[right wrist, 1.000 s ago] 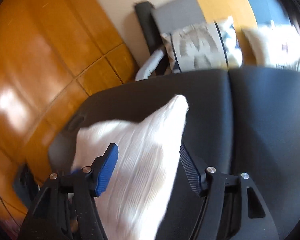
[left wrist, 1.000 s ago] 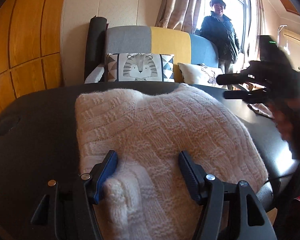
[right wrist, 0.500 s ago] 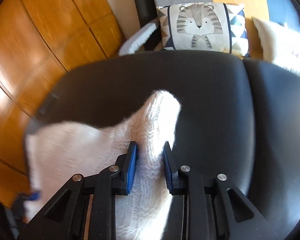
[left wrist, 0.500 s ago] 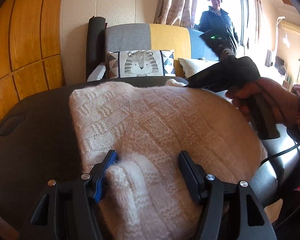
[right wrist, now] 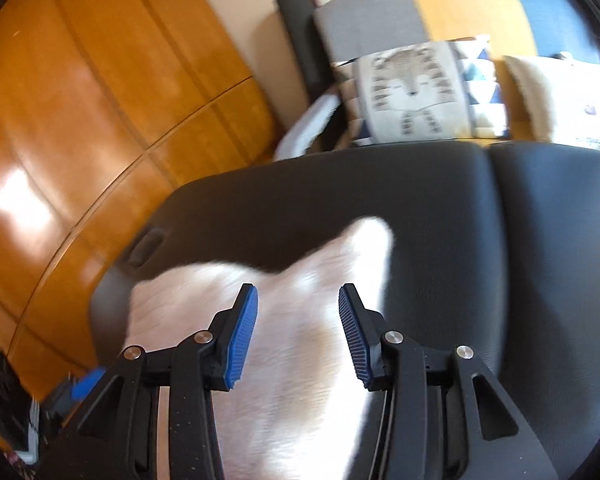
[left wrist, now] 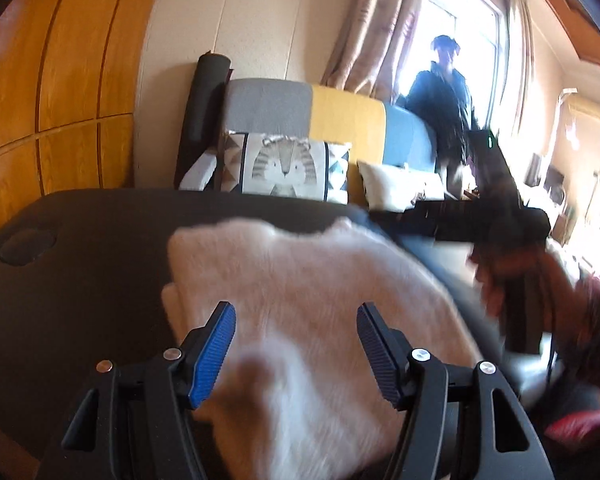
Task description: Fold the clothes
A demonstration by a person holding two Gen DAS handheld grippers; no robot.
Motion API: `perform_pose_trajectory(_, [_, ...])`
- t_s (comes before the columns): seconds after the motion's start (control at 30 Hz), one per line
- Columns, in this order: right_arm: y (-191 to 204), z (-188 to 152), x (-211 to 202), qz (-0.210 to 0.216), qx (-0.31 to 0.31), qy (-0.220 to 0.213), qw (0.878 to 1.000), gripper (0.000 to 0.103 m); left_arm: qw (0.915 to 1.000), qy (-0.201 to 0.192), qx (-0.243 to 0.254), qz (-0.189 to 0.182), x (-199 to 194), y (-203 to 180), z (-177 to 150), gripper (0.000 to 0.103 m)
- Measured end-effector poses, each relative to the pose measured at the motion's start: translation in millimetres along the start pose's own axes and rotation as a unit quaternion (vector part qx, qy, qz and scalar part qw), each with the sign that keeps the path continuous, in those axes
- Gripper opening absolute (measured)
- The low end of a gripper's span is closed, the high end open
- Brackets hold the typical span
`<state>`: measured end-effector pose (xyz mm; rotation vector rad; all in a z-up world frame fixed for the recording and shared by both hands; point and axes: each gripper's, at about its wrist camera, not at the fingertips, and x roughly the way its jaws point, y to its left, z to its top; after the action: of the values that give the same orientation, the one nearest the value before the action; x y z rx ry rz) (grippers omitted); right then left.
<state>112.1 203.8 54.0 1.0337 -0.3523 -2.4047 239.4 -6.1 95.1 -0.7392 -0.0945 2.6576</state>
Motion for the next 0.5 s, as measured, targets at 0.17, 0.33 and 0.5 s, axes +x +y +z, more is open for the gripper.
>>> perform_pose_trajectory(0.17, [40.3, -24.6, 23.0, -0.030, -0.102, 0.029, 0.994, 0.048, 0.9997, 0.001, -0.021, 0.012, 28.0, -9.2, 30.4, 0.065])
perform_pose_trajectory(0.33, [55.3, -44.8, 26.4, -0.066, -0.184, 0.010, 0.981, 0.048, 0.9953, 0.071, -0.036, 0.055, 72.5, 0.7, 30.3, 0.065])
perform_pose_trajectory(0.5, [52.2, -44.4, 20.2, -0.057, -0.180, 0.012, 0.982, 0.048, 0.9908, 0.093, -0.086, 0.049, 78.8, 26.9, 13.1, 0.065])
